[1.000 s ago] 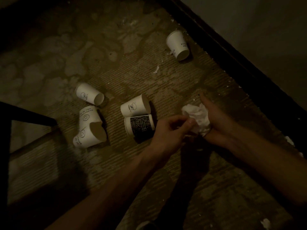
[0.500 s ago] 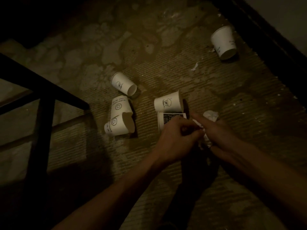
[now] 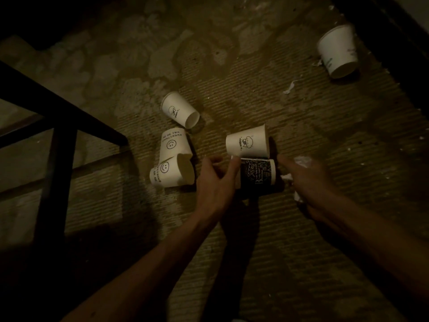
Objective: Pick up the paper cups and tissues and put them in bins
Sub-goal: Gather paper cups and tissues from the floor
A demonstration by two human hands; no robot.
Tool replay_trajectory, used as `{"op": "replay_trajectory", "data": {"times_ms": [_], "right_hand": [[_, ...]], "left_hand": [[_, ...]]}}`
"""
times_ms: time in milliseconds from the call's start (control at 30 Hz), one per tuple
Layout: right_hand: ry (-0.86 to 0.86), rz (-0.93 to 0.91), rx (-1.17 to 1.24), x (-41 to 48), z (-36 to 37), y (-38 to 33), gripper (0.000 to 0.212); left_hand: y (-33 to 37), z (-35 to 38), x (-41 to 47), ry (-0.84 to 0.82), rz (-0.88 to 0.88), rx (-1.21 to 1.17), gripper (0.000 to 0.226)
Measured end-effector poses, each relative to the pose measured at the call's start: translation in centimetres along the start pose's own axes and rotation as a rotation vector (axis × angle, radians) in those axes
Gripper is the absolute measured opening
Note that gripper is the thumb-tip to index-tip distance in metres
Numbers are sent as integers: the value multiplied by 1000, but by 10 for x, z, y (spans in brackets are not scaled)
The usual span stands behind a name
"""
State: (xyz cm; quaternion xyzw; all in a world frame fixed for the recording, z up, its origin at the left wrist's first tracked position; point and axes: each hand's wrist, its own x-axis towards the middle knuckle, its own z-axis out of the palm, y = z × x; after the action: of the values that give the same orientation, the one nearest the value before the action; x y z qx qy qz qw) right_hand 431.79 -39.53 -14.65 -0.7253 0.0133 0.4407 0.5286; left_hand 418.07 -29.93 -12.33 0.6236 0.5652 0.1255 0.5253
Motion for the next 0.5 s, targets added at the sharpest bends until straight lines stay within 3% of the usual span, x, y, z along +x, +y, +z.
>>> {"op": "replay_trajectory", "data": {"times_ms": [67, 233, 367, 500], "right_hand": [[-27, 16, -20, 2, 2, 3, 31], [-81, 92, 30, 4, 4, 5, 55], [-1, 276, 451, -23, -3, -1, 38], [170, 328, 293, -79, -9, -14, 26]], "left_hand": [[-5, 5, 3, -60, -36, -42, 36], [-7, 12, 2, -118, 110, -27, 27], [-1, -2, -21, -153, 27, 9, 24], [26, -19, -79, -164, 1, -1, 20]]}}
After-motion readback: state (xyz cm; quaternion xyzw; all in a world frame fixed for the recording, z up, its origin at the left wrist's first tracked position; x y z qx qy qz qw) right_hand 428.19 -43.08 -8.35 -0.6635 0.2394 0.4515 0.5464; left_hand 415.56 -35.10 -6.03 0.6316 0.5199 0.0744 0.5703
